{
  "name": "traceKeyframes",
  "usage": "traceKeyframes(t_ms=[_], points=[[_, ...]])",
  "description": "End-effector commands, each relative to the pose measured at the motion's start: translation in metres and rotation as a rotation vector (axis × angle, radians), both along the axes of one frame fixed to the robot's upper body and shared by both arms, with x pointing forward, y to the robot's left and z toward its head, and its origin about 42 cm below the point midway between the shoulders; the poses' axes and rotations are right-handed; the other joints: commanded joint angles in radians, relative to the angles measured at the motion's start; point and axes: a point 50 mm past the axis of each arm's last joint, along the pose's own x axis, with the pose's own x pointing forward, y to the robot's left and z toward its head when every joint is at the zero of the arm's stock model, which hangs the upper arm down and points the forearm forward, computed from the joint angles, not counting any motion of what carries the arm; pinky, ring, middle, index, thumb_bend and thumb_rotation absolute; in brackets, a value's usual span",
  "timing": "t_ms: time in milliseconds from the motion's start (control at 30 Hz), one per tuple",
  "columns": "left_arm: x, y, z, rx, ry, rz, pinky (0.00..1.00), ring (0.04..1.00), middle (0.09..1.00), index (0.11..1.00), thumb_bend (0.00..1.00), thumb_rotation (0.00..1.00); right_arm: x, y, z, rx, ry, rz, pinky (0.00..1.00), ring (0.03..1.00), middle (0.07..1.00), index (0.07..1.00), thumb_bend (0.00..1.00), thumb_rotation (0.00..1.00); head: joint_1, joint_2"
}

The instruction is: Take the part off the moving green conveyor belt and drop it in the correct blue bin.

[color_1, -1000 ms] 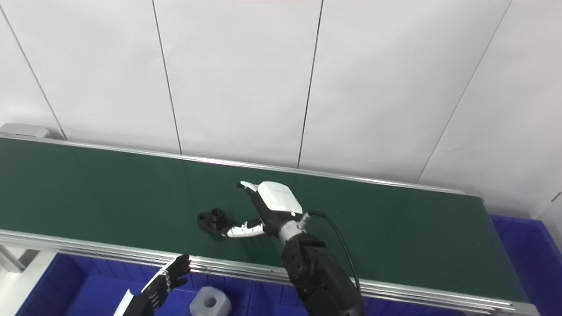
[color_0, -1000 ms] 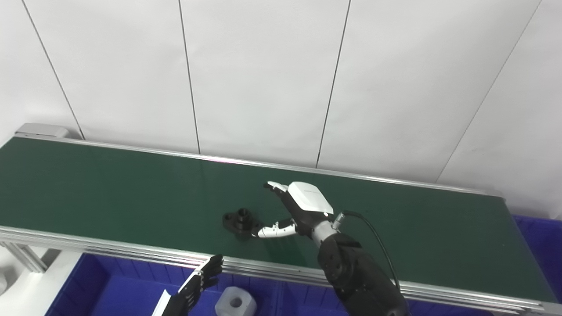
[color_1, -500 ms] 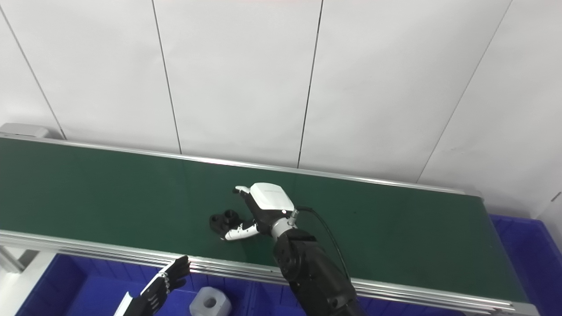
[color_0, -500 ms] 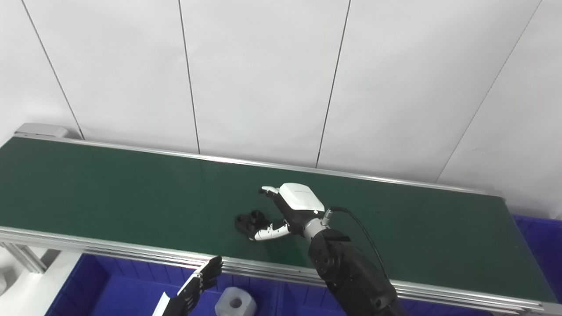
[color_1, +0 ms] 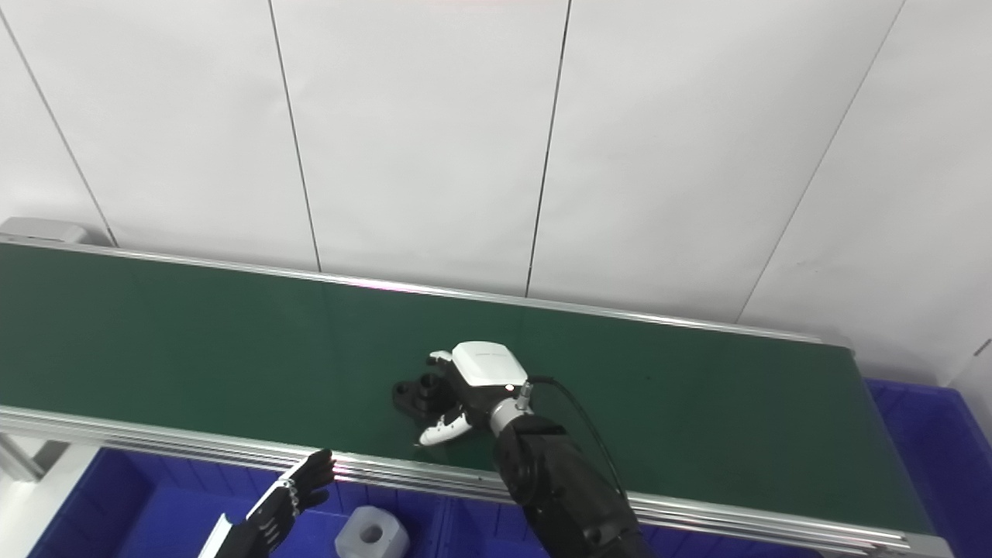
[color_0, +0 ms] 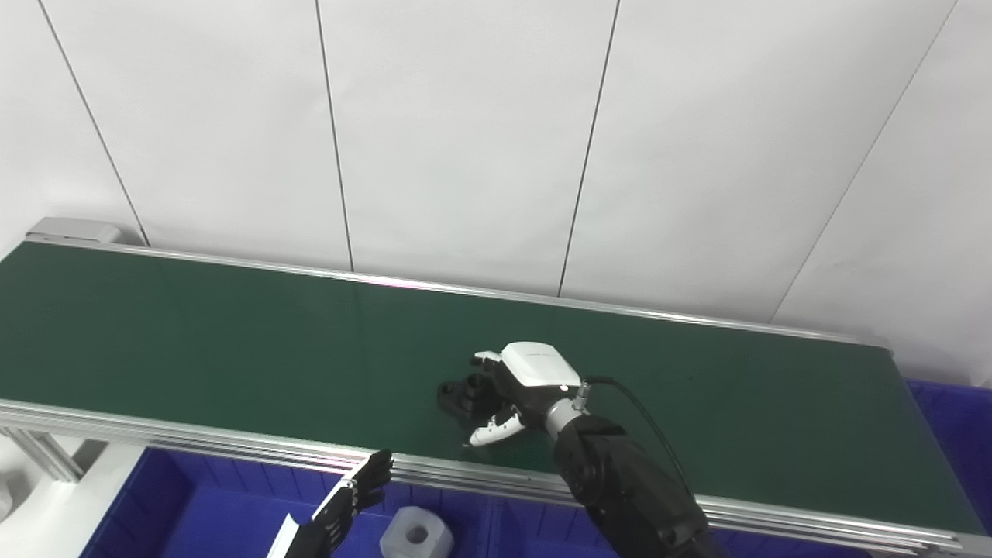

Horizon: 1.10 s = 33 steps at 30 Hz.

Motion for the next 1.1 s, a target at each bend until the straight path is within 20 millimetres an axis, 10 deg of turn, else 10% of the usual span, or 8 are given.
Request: traceKeyframes(t_ms=[0, 200, 433, 533, 1067], points=[[0.002, -0.001, 0.01, -0.001, -0.065, -0.012, 0.85, 0.886, 0.909, 0.898, 0.72, 0.68, 0.007, 0.007, 0.017, 0.001, -0.086, 0.042, 0.72, 0.792, 0.839, 0.869, 0.7, 0.33, 0.0, -0.001], [0.002, -0.002, 0.011, -0.005, -0.066, -0.009, 0.86, 0.888, 0.908, 0.898, 0.73, 0.67, 0.001, 0.0, 0.004, 0.015, -0.052, 0.049, 0.66, 0.758, 0.811, 0.829, 0.65, 0.21, 0.001, 0.006], [0.001, -0.002, 0.012, -0.004, -0.07, 0.0, 0.86, 0.889, 0.909, 0.901, 0.73, 0.69, -0.006, -0.002, -0.005, 0.036, -0.026, 0.074, 0.44, 0.519, 0.505, 0.573, 0.54, 0.0, 0.002, 0.01], [0.001, -0.002, 0.012, -0.008, -0.071, -0.002, 0.86, 0.893, 0.912, 0.902, 0.72, 0.68, -0.008, -0.002, -0.007, 0.038, -0.029, 0.087, 0.37, 0.395, 0.485, 0.554, 0.51, 0.0, 0.004, 0.012], [0.0, -0.002, 0.013, -0.002, -0.073, 0.005, 0.86, 0.89, 0.91, 0.902, 0.72, 0.69, -0.017, -0.003, -0.008, 0.094, -0.028, 0.078, 0.41, 0.401, 0.503, 0.548, 0.51, 0.0, -0.001, 0.016]])
